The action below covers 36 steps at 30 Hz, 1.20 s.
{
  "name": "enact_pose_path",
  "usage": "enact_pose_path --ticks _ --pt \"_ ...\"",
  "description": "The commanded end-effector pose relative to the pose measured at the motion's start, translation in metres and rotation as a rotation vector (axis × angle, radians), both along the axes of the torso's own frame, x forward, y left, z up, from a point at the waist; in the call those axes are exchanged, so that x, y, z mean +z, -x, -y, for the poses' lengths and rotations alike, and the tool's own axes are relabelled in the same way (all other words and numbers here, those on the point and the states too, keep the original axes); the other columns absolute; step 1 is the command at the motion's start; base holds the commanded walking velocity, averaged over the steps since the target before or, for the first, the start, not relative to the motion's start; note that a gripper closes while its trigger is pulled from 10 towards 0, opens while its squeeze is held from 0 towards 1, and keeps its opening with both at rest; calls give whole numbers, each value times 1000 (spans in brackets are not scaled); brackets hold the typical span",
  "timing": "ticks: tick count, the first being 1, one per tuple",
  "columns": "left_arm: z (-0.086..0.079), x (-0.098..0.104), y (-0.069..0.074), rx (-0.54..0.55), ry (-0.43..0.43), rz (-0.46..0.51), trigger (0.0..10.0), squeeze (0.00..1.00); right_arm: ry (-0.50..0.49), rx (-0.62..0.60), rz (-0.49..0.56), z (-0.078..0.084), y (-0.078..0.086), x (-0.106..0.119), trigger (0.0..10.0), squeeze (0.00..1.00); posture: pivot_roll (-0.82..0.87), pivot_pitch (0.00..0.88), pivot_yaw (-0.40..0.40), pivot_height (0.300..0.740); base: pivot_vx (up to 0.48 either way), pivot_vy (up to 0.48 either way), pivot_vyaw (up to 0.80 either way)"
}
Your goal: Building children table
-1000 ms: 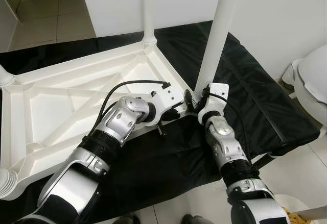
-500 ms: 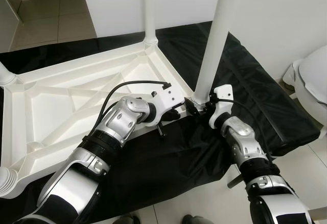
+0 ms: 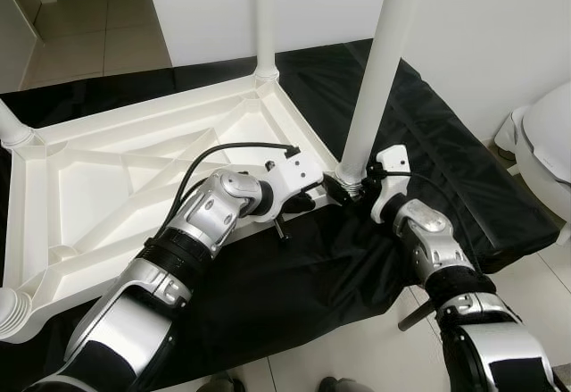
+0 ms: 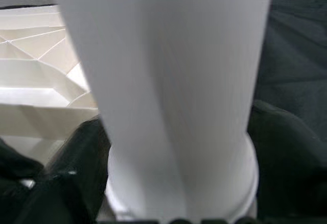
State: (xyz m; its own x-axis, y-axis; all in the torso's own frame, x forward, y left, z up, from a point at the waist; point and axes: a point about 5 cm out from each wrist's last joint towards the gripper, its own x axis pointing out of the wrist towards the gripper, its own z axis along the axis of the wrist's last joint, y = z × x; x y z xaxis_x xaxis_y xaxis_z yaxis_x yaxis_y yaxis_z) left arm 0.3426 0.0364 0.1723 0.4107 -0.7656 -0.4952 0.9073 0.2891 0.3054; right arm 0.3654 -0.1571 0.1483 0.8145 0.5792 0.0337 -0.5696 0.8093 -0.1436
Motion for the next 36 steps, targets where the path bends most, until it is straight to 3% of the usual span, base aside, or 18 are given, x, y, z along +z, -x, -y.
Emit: enact_pose_path --ticks 1,11,17,27,34,36 --pt "1 -7 5 -62 -32 -38 10000 0 -4 11 -4 1 -1 0 0 0 -51 35 59 740 0 0 0" --pt "-1 -8 6 -64 -38 -42 10000 0 -14 37 -34 0 1 -8 0 0 -49 37 58 740 0 0 0" --pt "-1 -10 7 -65 -40 -44 10000 0 -44 -23 -72 -4 4 -18 0 0 -50 43 57 740 0 0 0" --pt "-1 -9 7 -68 -39 -43 10000 0 -157 -209 -91 -28 10 -28 0 0 -59 53 58 740 0 0 0" --pt "0 -10 8 -71 -39 -45 10000 0 -225 -360 -88 -36 11 -26 0 0 -62 64 55 740 0 0 0" --pt "-1 -10 8 -70 -39 -46 10000 0 -259 -509 -61 -42 14 -22 0 0 -64 75 52 740 0 0 0"
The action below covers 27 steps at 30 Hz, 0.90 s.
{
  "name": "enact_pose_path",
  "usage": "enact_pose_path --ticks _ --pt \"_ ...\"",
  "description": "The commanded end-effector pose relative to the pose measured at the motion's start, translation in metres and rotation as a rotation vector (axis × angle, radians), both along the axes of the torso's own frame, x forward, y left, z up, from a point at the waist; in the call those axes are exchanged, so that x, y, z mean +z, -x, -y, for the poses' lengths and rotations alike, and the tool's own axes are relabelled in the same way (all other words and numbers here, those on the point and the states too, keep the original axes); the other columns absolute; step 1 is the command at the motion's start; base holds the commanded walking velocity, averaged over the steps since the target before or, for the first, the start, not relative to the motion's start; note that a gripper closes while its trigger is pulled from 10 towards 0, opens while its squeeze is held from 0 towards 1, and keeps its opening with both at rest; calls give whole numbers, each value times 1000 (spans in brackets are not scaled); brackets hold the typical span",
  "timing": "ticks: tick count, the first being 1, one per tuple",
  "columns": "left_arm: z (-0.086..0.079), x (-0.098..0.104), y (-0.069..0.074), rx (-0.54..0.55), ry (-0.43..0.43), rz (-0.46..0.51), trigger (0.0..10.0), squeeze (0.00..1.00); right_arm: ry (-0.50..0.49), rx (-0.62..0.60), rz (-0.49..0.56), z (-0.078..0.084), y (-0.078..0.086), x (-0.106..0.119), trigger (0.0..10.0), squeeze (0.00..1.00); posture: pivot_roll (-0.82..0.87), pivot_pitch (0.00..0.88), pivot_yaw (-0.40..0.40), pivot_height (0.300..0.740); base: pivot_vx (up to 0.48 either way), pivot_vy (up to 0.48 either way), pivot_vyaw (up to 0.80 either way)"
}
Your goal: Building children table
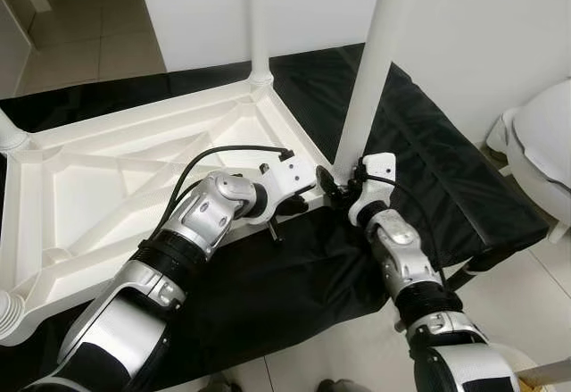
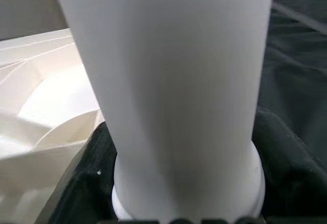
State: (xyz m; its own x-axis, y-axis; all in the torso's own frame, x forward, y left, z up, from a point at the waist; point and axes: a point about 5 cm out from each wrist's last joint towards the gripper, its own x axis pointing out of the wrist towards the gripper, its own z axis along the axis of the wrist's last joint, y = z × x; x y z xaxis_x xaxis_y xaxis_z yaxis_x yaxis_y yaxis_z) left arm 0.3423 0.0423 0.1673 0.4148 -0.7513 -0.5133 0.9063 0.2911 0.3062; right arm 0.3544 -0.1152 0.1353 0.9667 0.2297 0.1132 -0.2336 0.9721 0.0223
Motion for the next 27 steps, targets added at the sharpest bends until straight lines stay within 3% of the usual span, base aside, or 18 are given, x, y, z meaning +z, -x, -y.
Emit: enact_pose_path --ticks 1,4,10,11,12,17,18,21,22,23,24,27 --pt "5 -5 7 -79 -18 -41 10000 0 -86 -131 -62 -1 3 -9 0 0 -64 75 52 740 0 0 0" --pt "5 -4 7 -76 -15 -41 10000 0 -77 -211 -52 -9 7 -7 0 0 -64 83 53 740 0 0 0" --pt "5 -3 6 -74 -14 -36 10000 0 -59 -202 -50 -20 10 -7 0 0 -64 88 58 740 0 0 0" --pt "5 -3 4 -71 -32 -17 10000 0 -53 -209 -56 -16 9 -6 2078 0 -67 89 59 740 0 0 0" --pt "4 -4 3 -69 -52 3 10000 0 -53 -216 -63 -13 8 -6 10000 0 -68 91 59 740 0 0 0" --pt "2 -5 1 -56 -60 8 10000 0 -41 -239 -69 -7 7 -4 10000 0 -70 90 60 740 0 0 0" --pt "2 -5 1 -55 -49 -1 10000 1000 -40 -247 -72 -7 7 -4 10000 0 -73 91 62 740 0 0 0" --pt "3 -5 1 -60 -53 -4 10000 1000 -41 -246 -76 -8 8 -4 10000 0 -74 92 63 740 0 0 0" --pt "3 -6 2 -65 -58 -4 10000 753 -41 -245 -78 -8 8 -4 10000 0 -74 92 63 740 0 0 0" --pt "4 -6 2 -63 -59 -5 10000 753 -39 -244 -79 -9 9 -5 10000 0 -77 92 64 740 0 0 0" --pt "5 -6 1 -52 -54 -12 10000 0 -38 -240 -81 -10 10 -5 10000 0 -80 94 67 740 0 0 0" --pt "8 -7 0 -41 -48 -21 10000 0 -38 -233 -87 -11 11 -5 10000 0 -82 97 67 740 0 0 0"
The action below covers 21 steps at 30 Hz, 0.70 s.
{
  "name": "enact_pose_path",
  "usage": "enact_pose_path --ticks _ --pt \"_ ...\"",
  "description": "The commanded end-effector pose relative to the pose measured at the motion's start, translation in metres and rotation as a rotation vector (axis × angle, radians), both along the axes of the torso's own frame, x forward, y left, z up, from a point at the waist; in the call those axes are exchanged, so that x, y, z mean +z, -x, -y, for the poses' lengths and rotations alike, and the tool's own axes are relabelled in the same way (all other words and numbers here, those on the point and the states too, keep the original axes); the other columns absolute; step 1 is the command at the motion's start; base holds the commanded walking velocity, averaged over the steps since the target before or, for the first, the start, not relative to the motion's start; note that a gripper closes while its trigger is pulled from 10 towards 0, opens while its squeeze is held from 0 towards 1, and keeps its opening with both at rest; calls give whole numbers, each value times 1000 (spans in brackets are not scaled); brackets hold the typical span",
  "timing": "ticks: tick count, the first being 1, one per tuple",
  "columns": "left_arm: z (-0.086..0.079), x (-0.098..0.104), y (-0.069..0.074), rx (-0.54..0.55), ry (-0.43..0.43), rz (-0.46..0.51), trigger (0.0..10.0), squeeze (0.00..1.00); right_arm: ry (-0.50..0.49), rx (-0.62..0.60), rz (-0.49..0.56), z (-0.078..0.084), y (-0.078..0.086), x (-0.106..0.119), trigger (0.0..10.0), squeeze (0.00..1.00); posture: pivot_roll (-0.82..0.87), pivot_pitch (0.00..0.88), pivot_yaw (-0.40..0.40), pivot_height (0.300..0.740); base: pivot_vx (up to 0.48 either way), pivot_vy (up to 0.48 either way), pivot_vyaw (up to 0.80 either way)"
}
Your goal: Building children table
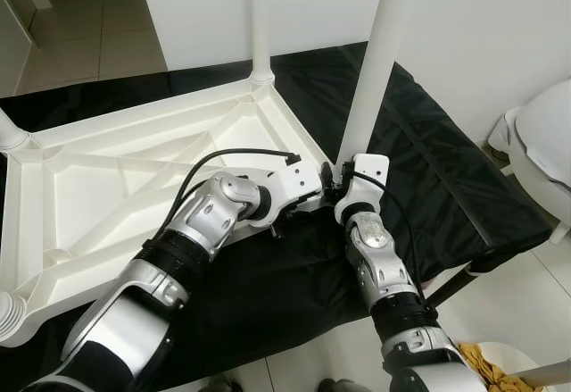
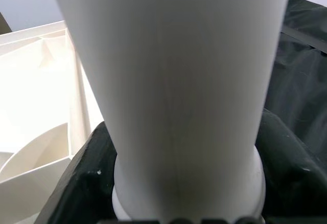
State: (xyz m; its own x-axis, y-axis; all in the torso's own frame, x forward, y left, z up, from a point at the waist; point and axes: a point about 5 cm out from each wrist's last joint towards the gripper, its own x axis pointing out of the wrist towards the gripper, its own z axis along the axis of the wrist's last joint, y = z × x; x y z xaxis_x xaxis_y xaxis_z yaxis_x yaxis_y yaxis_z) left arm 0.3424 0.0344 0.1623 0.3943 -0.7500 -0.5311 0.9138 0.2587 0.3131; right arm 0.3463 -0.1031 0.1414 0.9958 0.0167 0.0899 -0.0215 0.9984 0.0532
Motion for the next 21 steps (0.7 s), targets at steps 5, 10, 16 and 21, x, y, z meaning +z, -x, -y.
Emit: enact_pose_path --ticks 5,10,16,21 --pt "2 -4 0 6 -12 -56 10000 0 -12 -20 -59 2 3 -10 10000 0 -85 100 69 740 0 0 0" --pt "2 -1 -1 4 2 -37 0 0 -8 -21 -62 3 3 -10 10000 0 -82 103 71 740 0 0 0" --pt "1 -2 0 -2 -2 -40 0 0 -3 0 -67 2 5 -11 10000 0 -80 106 71 740 0 0 0" --pt "0 -4 0 -9 -19 -43 10000 0 5 16 -76 0 6 -13 10000 0 -79 108 66 740 0 0 0"
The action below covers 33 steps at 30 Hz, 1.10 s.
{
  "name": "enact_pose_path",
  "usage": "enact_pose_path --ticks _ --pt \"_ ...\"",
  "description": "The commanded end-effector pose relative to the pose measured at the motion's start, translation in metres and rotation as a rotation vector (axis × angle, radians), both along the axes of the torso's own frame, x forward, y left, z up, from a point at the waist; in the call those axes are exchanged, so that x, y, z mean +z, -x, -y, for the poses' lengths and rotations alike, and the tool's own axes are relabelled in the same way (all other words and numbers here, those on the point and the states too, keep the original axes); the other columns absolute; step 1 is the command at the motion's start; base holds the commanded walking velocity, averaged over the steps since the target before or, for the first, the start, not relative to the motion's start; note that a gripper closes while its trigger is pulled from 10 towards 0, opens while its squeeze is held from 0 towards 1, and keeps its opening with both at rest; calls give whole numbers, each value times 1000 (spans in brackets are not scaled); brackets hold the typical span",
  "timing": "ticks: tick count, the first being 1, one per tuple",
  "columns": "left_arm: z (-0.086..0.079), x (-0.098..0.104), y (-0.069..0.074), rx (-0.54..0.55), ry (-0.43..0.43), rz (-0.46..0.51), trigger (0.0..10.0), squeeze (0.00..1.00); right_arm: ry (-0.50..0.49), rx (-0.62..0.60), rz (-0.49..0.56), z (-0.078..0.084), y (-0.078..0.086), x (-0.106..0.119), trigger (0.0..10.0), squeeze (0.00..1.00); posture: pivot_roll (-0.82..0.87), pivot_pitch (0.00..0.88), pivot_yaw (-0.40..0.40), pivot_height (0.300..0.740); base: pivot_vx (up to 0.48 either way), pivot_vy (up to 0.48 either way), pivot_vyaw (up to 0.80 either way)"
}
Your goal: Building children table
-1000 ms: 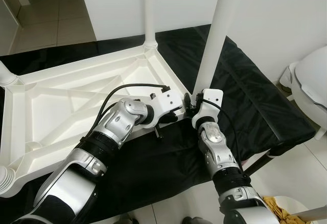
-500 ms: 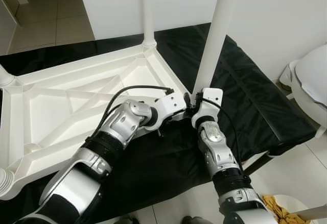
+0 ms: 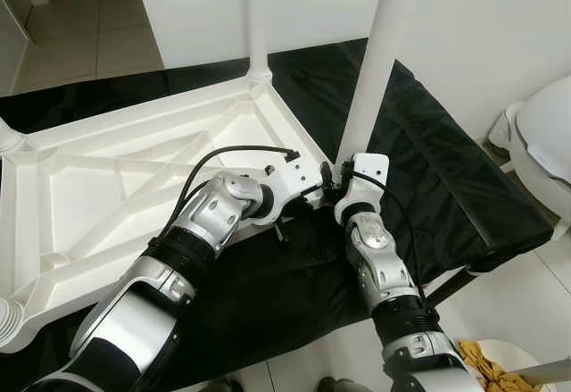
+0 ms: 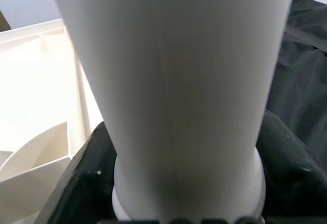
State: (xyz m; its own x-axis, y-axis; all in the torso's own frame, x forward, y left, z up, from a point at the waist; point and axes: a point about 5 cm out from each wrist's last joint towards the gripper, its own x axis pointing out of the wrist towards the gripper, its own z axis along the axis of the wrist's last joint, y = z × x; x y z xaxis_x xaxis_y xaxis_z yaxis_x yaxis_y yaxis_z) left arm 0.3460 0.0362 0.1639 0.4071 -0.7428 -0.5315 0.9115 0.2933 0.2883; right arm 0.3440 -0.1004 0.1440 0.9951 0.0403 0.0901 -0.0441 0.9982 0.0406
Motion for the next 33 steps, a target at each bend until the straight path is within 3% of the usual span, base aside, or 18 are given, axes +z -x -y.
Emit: enact_pose_path --ticks 1,2,8,9,13,21,28,33 --pt "2 -5 4 -44 -30 -19 10000 0 -8 -6 -79 2 4 -16 10000 0 -79 109 65 740 0 0 0" --pt "2 -6 4 -45 -31 -20 10000 0 -22 1 -76 2 4 -16 10000 1000 -79 109 63 740 0 0 0" --pt "2 -6 5 -52 -32 -21 10000 0 -26 21 -52 3 5 -14 10000 1000 -77 109 61 740 0 0 0" --pt "2 -5 5 -55 -31 -20 10000 0 -19 48 -37 6 4 -10 10000 0 -77 109 60 740 0 0 0" --pt "2 -5 6 -57 -31 -20 10000 0 -14 75 -22 7 4 -7 10000 0 -77 108 60 740 0 0 0" --pt "1 -5 6 -60 -30 -19 10000 0 39 292 36 24 1 7 10000 0 -76 107 58 740 0 0 0" --pt "2 -4 7 -70 -34 -16 10000 0 95 482 -18 55 -7 4 10000 0 -66 90 61 740 0 0 0" --pt "1 -4 8 -72 -38 -14 10000 0 112 580 -58 62 -8 -2 10000 0 -58 83 63 740 0 0 0"
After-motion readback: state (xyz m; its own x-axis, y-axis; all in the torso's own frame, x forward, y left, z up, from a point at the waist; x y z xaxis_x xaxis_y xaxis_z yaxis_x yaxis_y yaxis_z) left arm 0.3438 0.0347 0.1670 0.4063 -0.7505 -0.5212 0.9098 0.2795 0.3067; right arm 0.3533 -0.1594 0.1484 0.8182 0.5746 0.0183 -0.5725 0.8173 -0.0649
